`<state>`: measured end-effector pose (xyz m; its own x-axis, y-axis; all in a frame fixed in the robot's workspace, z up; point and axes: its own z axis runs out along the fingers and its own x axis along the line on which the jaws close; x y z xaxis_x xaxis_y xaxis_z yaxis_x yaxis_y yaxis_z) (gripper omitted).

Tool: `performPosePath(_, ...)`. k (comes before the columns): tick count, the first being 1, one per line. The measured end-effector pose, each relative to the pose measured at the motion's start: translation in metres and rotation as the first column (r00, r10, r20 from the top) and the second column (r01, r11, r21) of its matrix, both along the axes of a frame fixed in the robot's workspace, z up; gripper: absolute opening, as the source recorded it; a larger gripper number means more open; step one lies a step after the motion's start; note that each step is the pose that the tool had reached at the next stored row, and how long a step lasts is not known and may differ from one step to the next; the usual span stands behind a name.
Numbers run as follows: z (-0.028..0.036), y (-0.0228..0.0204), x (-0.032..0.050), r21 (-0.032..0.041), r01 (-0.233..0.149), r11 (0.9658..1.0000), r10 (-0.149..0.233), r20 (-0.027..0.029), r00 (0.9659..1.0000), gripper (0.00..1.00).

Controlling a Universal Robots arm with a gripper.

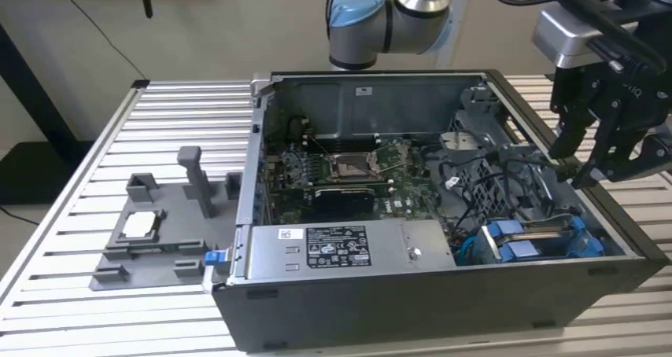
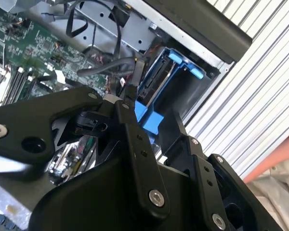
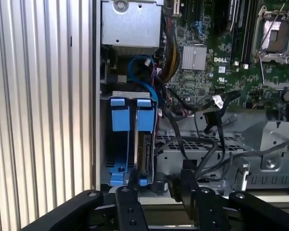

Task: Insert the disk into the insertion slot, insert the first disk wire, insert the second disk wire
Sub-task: 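Insert the first disk wire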

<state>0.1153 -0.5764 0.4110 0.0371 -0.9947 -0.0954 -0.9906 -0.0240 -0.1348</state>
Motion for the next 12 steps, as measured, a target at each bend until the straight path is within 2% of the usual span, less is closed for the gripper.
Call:
performPosePath(2,-0.0016,0.0021,-0.0001,0.0001,-0.002,1.0,0.002,0.0153,0.9999,0.47)
performPosePath(4,-0.0034,0.0046,-0.0001,0.0,-0.004,1.0,0.004,0.0277,0.9996,0.47)
performPosePath(6,-0.0058,0.007,-0.0001,0.0,-0.005,1.0,0.005,0.0373,0.9993,0.47)
performPosePath(9,-0.0094,0.0087,-0.0001,-0.0015,-0.007,1.0,0.007,0.0465,0.9989,0.47)
performPosePath(12,-0.0121,0.0103,-0.0001,-0.004,-0.008,1.0,0.008,0.0617,0.9981,0.47)
